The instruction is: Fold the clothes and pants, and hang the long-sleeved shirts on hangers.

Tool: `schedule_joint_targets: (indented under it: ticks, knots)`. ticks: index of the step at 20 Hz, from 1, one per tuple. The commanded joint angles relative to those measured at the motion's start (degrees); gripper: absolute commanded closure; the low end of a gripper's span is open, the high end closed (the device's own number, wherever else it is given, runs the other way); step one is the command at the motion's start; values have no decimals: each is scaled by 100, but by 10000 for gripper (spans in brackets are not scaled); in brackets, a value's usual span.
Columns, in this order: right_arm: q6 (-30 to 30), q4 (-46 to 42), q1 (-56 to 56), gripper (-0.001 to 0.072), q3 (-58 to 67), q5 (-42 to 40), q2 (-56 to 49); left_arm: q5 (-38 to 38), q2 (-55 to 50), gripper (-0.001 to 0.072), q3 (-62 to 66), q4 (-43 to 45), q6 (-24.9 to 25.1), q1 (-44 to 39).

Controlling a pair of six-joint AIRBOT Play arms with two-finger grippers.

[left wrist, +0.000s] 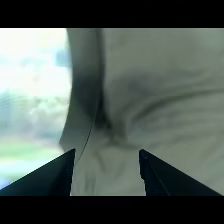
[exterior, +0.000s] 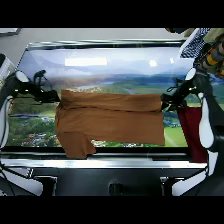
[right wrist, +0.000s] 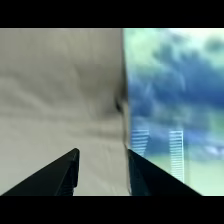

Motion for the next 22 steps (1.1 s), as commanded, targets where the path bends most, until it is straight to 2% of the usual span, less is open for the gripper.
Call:
schedule_joint_targets:
  ticks: [1,5,7,10,13,16,22]
  knots:
    - [-214,-122,-382,348,-544,-55,876,-345,758,239,-452,-529,-66,570]
    - [-328,396,-1134,348,-2712,-723,2616,-35,2535,237,-2920,-951,-291,1473]
    - [-321,474,-1213,349,-3578,-1161,3329,63,3368,238,-4205,-1012,-590,1690]
    - [-323,835,-1189,348,-4162,-1397,3866,146,4216,239,-5619,-1110,-728,1707]
    - [-328,986,-1189,348,-4199,-1353,3982,164,4413,241,-6424,-1526,-691,1707]
    - [-330,1080,-1189,349,-4199,-1353,3987,415,4391,243,-6922,-1976,-428,1696]
    - [-450,1244,-1189,350,-4199,-1287,3989,957,4389,243,-7302,-2081,-391,1683]
